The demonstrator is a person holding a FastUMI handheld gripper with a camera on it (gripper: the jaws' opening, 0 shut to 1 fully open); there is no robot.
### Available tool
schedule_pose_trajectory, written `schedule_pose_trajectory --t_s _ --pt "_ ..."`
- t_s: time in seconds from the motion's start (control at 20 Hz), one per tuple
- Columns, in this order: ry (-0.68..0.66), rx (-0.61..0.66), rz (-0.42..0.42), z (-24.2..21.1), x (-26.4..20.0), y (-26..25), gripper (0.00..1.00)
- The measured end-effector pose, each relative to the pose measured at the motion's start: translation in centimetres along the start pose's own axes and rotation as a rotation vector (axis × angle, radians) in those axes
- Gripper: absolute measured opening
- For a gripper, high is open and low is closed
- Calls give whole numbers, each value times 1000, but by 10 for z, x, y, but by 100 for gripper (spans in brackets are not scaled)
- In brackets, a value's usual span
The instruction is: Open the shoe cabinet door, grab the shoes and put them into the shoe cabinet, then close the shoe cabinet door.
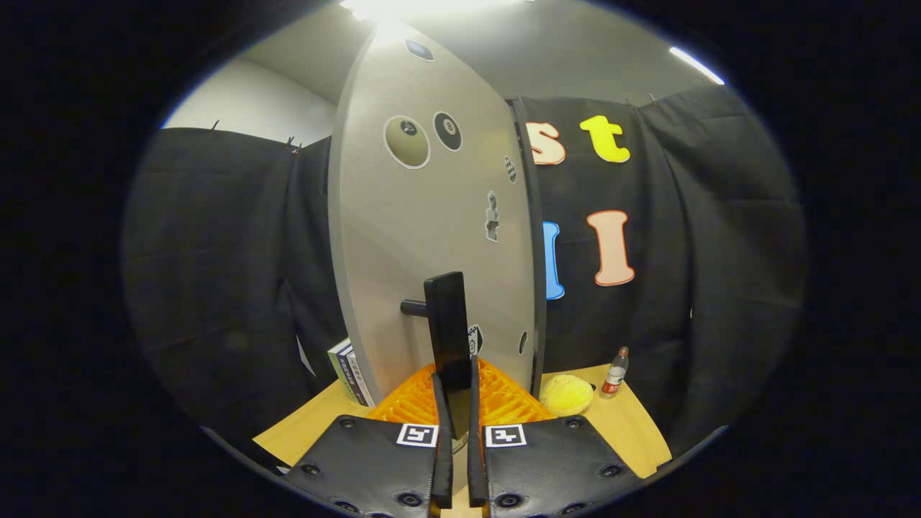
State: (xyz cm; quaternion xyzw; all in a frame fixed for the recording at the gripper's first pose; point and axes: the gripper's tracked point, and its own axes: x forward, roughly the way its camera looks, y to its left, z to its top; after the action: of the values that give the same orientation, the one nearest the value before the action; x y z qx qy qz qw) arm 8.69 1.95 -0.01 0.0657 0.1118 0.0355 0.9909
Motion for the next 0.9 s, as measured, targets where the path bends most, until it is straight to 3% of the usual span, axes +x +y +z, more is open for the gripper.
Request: schedule_pose_trajectory --t_s 0.25,0.55,0.65,0.75,0.9 --pt "-35 -4 -49 5 -10 -28 9" --pt "-94 -194 -137 11 -6 -85 8" --pt "-106 -124 -103 11 -3 -101 4" --pt "-108 -74 -47 6 -1 -99 7" --pt "-86 -129 -85 -6 -8 -103 15"
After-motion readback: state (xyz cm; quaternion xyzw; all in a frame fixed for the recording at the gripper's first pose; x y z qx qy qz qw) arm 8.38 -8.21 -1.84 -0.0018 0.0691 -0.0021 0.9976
